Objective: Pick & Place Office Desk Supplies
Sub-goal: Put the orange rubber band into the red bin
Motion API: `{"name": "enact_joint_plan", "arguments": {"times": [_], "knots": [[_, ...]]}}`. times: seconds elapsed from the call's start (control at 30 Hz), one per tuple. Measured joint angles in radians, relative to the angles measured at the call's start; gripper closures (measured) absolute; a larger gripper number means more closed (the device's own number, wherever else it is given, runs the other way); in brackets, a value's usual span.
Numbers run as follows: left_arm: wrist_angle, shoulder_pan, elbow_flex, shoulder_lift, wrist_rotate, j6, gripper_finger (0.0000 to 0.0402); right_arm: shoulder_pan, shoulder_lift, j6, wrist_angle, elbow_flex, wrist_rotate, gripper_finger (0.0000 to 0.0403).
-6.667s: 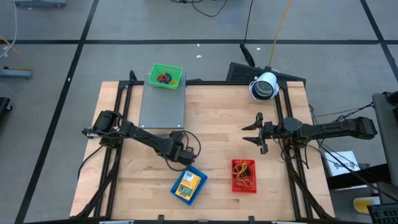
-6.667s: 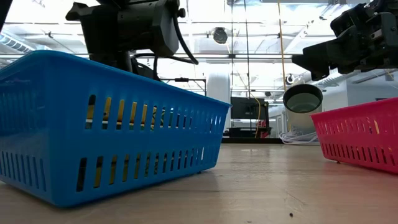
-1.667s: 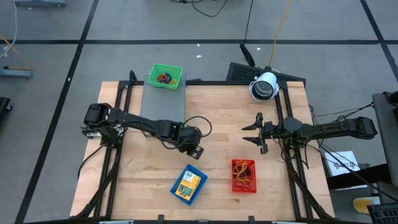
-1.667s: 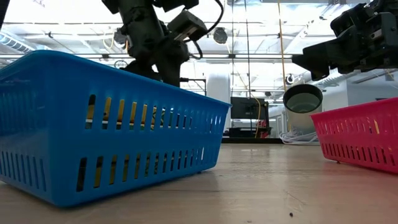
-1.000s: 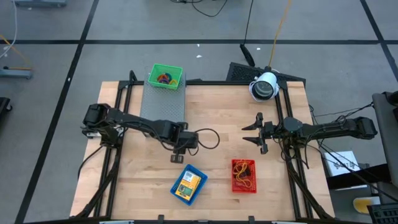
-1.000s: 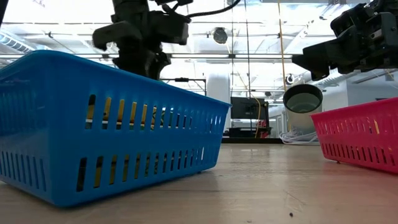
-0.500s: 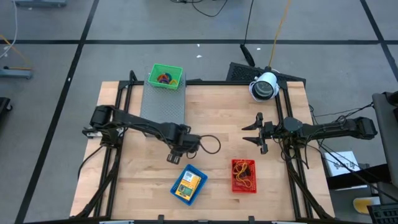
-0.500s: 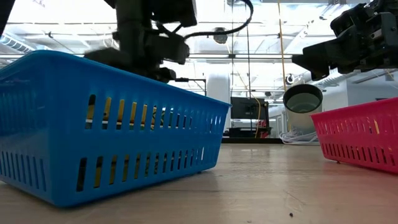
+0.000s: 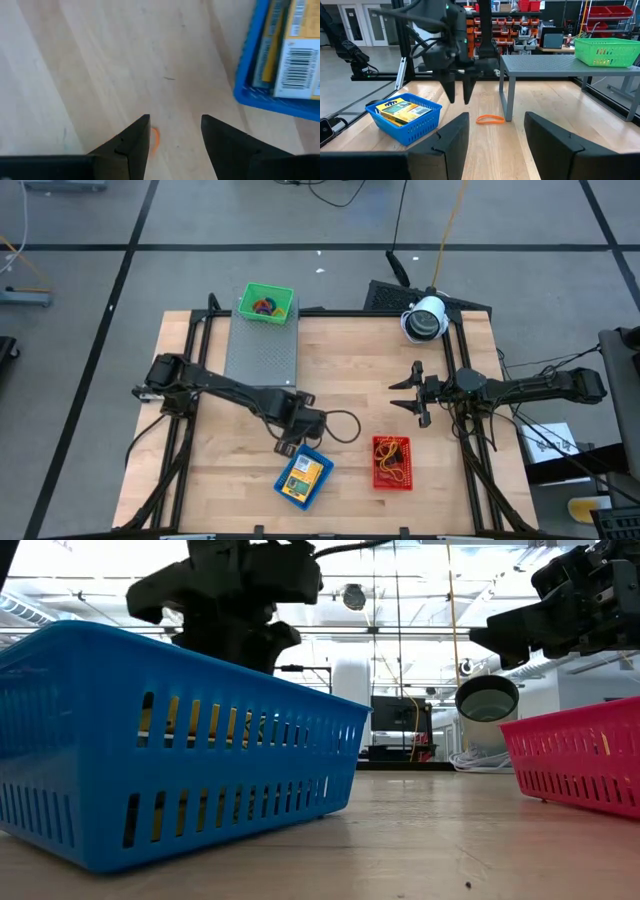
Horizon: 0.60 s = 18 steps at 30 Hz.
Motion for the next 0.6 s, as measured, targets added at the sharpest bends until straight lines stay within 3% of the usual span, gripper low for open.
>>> {"name": "enact_joint_plan", "arguments": {"times": [0.17,0.6], "knots": [[-0.014,-0.005,0.037,0.068,0.066,0.005,0.0215,0.000,0.000,0.000,0.000,0.000,0.000,0.0222],[-0.054,0.040,0.056,0.111,0.017,-0.045,0.0215,0.000,0.000,0.000,0.000,0.000,0.000,0.0222]]}}
